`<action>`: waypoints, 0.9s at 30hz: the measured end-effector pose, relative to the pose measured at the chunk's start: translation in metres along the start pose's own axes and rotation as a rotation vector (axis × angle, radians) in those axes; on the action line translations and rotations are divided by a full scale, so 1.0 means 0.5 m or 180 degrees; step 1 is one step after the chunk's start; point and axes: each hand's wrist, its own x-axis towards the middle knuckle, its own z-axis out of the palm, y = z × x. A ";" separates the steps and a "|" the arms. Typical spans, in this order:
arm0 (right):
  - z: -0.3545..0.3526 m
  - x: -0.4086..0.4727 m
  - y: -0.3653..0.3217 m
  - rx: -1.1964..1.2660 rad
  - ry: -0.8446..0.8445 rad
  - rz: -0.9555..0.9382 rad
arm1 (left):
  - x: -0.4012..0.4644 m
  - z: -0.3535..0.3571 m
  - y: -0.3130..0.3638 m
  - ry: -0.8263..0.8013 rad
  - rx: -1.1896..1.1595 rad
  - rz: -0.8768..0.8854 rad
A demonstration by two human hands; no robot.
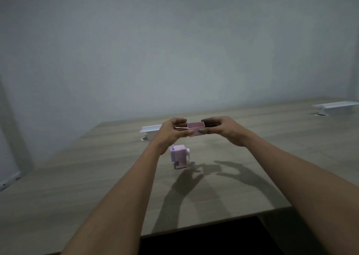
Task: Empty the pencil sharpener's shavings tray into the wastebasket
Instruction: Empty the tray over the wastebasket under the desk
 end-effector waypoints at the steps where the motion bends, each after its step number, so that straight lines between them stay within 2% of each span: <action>1: -0.018 -0.013 -0.002 -0.0037 0.0046 -0.0008 | 0.006 0.020 0.009 -0.0054 -0.0007 0.0047; 14: -0.277 -0.261 -0.016 -0.0490 0.1023 0.0268 | 0.039 0.351 0.102 -0.0957 -0.0547 0.0362; 27: -0.446 -0.562 0.073 -0.0597 0.1756 0.0881 | -0.070 0.665 0.106 -0.1787 -0.0855 0.0288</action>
